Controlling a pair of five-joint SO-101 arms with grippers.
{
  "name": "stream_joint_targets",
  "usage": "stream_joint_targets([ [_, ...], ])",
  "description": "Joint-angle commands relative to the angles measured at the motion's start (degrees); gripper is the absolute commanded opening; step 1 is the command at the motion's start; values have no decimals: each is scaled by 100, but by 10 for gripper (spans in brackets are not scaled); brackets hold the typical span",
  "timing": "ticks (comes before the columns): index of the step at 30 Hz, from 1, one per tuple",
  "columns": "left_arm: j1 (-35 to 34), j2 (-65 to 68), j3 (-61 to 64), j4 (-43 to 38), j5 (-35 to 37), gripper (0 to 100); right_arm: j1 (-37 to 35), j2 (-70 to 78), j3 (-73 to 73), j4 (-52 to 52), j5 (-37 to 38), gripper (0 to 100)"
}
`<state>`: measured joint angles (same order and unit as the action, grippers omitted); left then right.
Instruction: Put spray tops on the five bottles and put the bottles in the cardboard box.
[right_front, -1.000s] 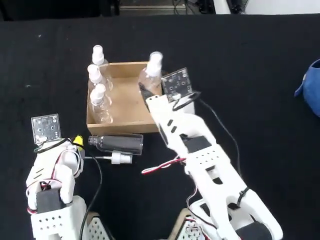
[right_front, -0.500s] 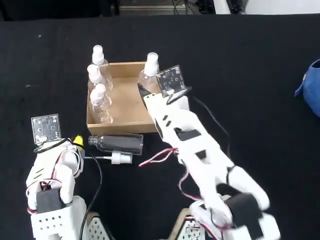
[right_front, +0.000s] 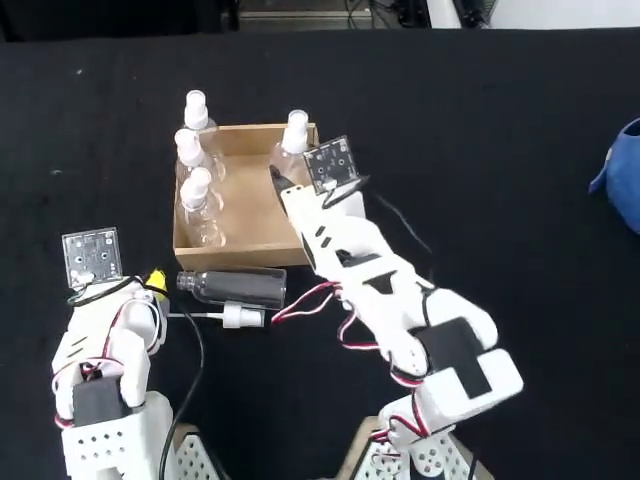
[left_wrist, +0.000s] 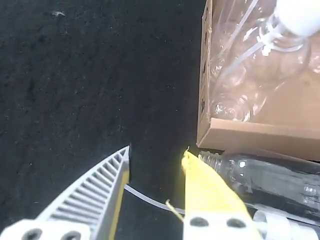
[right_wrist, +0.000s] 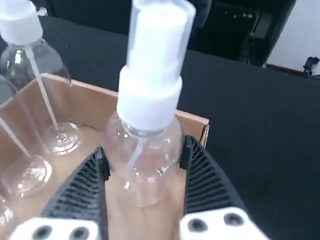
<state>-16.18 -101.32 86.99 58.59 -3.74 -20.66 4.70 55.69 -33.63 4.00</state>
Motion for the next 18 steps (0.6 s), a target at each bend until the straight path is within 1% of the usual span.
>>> stream_joint_targets([
  [1, 13, -62, -66, -132, 18, 29, 105, -4, -567, -123, -9, 11],
  [10, 13, -62, -66, -123, 18, 29, 114, 40, -1464, 1530, -9, 11],
  [13, 13, -62, -66, -105, 18, 29, 114, 40, -1578, 1793, 0, 11],
  [18, 31, -62, -66, -105, 18, 29, 114, 48, -1587, 1837, 0, 11],
])
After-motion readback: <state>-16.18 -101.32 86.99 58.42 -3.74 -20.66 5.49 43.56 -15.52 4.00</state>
